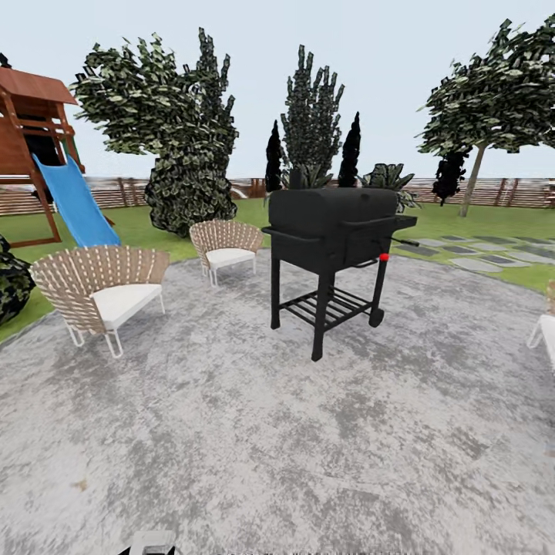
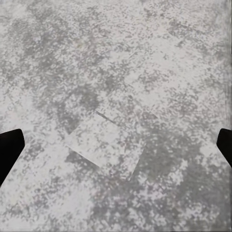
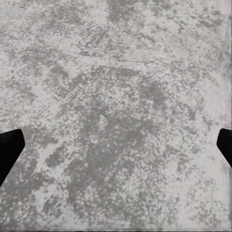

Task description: In the garden, pick up the pesticide atomizer on the floor and spray pesticide onto both trees until each tree trunk is fully covered.

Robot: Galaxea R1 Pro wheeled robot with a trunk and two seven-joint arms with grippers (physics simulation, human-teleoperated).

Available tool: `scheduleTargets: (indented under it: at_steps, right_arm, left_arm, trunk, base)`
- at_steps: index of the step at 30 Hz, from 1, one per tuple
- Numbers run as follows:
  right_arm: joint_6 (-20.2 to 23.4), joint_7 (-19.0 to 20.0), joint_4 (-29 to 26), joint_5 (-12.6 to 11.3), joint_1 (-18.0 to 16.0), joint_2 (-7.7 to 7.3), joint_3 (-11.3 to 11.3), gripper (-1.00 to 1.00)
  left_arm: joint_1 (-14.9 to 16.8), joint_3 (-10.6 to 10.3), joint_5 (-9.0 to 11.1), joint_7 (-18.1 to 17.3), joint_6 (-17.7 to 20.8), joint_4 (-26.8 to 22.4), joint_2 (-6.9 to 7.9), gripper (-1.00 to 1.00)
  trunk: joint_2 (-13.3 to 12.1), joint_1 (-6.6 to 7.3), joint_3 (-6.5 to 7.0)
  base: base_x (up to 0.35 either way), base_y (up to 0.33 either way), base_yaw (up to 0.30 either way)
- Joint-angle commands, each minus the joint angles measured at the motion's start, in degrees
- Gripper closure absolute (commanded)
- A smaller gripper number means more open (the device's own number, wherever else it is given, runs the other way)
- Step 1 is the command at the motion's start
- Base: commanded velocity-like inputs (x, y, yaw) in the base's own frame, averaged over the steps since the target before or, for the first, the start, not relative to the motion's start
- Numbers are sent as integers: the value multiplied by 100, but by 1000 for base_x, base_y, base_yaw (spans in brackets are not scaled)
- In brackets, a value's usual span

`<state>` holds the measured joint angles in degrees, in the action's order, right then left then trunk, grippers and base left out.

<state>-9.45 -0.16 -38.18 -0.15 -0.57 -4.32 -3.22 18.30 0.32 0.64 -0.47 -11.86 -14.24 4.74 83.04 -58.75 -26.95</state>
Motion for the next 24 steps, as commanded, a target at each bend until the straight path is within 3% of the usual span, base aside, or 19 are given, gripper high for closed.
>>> scheduleTargets:
  at_steps: [1,12,19,24]
  right_arm:
    - [-19,-2,4,-2,-4,1,-3,-100]
    - [-13,-2,4,-2,-4,1,-3,-100]
    - [-13,-2,4,-2,-4,1,-3,-100]
    - [-13,-2,4,-1,-4,1,-3,-100]
  left_arm:
    - [4,3,7,-5,-18,2,1,-100]
    - [3,3,7,-2,-18,1,0,-100]
    - [6,9,7,3,-18,1,5,-100]
    - [7,11,3,3,-18,1,9,-100]
  trunk:
    - [4,2,-6]
    - [4,2,-6]
    - [4,2,-6]
    - [4,2,-6]
  base:
    - [-185,187,-300]
    - [-197,247,-300]
    - [-16,303,-300]
    - [-1,76,-300]
